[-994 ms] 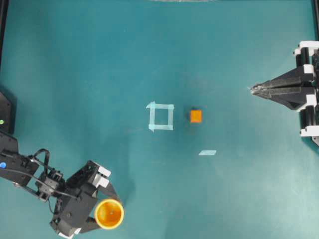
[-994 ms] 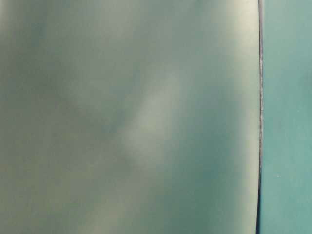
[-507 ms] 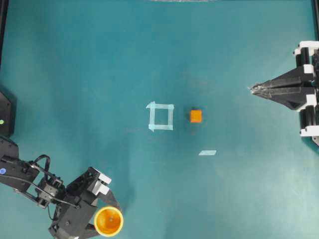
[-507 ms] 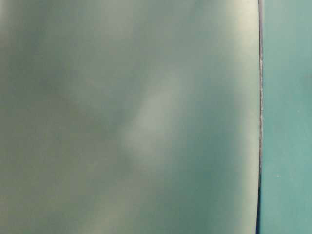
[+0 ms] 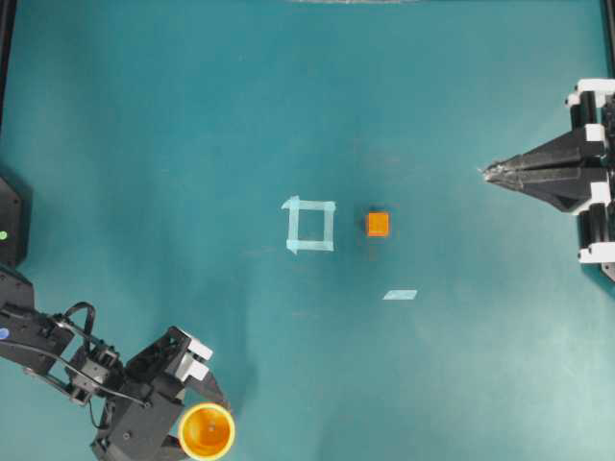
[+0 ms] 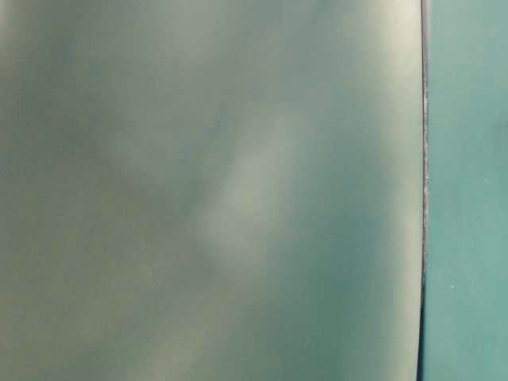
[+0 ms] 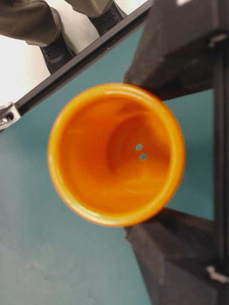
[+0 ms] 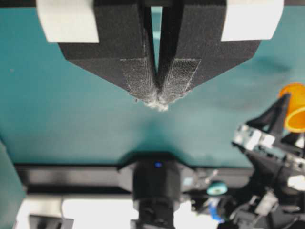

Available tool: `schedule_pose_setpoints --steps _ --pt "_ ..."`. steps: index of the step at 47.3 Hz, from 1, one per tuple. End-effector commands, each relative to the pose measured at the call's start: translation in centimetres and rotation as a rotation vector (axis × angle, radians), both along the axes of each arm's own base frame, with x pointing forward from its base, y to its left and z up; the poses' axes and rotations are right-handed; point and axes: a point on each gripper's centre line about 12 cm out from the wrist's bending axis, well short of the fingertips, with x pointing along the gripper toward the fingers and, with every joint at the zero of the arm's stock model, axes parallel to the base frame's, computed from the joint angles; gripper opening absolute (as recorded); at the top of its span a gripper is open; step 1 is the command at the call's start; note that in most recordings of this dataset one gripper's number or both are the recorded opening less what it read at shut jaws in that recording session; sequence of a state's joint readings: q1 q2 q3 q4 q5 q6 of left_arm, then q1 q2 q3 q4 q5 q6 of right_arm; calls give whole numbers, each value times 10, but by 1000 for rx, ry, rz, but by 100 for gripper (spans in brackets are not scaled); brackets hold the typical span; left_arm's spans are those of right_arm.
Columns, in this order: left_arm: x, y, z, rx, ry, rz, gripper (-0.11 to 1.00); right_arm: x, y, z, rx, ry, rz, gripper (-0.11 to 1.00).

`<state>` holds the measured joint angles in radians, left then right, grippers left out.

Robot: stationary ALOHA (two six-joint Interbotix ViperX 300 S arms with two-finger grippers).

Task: Move the cup forward with left arm.

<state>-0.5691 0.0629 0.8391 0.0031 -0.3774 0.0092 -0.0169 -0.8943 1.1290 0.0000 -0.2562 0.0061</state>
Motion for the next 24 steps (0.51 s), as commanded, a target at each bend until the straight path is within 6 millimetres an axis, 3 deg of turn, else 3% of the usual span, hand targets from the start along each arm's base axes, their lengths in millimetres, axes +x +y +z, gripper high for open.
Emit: schedule_pose_setpoints --steps 1,24 --pt "5 -6 11 -20 -31 -7 67 2 0 13 2 -35 -2 -1" --pt "5 -7 10 -20 -31 -8 67 2 0 12 3 -25 0 -1"
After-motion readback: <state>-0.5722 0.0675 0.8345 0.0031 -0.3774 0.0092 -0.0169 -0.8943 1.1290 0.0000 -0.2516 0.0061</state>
